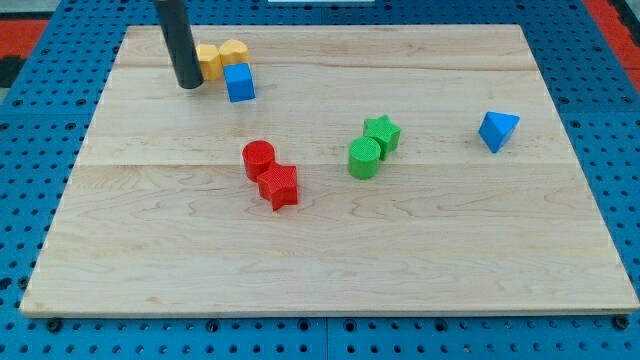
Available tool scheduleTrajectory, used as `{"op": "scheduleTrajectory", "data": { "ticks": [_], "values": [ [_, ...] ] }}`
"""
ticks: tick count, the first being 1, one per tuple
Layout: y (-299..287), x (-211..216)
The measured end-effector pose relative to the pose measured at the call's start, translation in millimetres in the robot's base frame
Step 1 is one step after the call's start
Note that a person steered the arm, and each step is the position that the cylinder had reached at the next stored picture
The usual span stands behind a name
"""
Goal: Keep the blue cube at the top side of the green star
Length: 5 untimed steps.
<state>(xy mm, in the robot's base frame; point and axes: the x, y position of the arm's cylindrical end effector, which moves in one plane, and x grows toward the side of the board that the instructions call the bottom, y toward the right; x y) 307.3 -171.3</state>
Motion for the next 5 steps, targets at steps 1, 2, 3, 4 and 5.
{"op": "scheduleTrajectory", "data": {
  "ticks": [1,2,3,4,5],
  "values": [
    [55.5,-5.7],
    [74.1,-20.3],
    [103.2,-0.5],
    [54.6,17.5],
    [90.8,39.8]
  ]
}}
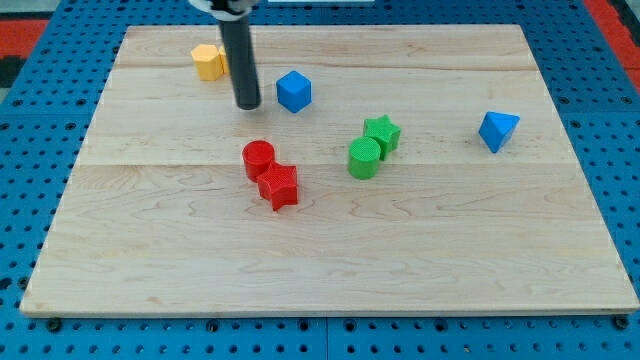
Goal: Keep the blue cube at the top side of the green star
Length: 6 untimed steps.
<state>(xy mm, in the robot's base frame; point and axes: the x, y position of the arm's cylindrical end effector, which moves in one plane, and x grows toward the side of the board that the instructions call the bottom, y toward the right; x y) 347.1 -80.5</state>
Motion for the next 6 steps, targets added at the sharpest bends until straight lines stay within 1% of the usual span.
{"op": "scheduleTrajectory", "data": {
  "ticks": [1,2,3,4,5,6],
  "values": [
    [0.1,-25.5],
    [42.0,-23.6],
    [97.8,8.1],
    [111.6,11.3],
    [109.3,-13.3],
    [195.5,19.6]
  ]
}}
